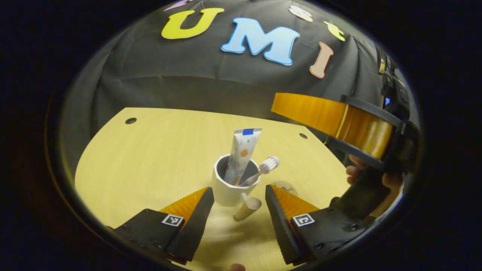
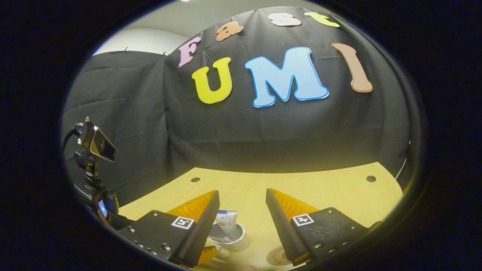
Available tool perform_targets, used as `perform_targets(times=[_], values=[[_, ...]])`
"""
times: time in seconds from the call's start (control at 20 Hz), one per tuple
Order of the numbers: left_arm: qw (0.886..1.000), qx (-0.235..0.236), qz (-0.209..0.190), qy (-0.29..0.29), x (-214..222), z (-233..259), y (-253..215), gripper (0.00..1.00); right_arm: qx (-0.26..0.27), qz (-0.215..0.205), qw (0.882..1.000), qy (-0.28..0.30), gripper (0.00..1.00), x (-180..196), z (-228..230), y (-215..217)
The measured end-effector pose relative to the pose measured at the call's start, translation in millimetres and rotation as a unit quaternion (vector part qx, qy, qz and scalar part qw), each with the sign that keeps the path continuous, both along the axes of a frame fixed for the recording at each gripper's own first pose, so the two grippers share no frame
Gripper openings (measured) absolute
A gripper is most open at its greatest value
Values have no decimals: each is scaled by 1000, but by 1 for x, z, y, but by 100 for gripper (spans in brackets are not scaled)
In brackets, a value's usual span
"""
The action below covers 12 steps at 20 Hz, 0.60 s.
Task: Put the toothbrush and toothpaste on the desktop into the cup, then pick up the cup and place it on the coaster on the desktop.
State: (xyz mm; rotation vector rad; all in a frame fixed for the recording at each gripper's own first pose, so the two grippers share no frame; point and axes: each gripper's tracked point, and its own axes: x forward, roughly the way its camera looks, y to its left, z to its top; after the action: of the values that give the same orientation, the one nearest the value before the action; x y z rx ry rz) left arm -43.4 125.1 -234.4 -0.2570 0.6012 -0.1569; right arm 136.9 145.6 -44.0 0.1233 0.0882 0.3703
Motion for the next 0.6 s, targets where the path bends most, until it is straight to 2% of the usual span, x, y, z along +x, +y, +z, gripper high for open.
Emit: perform_targets(times=[0.25,0.6], values=[[1000,4,-3,31,5,-21,-15,89,-19,-36,999,-2,80,-15,14,-35],[994,-6,21,104,10,-48,-17,90,-29,-90,996,0,79,-42,30,-87]])
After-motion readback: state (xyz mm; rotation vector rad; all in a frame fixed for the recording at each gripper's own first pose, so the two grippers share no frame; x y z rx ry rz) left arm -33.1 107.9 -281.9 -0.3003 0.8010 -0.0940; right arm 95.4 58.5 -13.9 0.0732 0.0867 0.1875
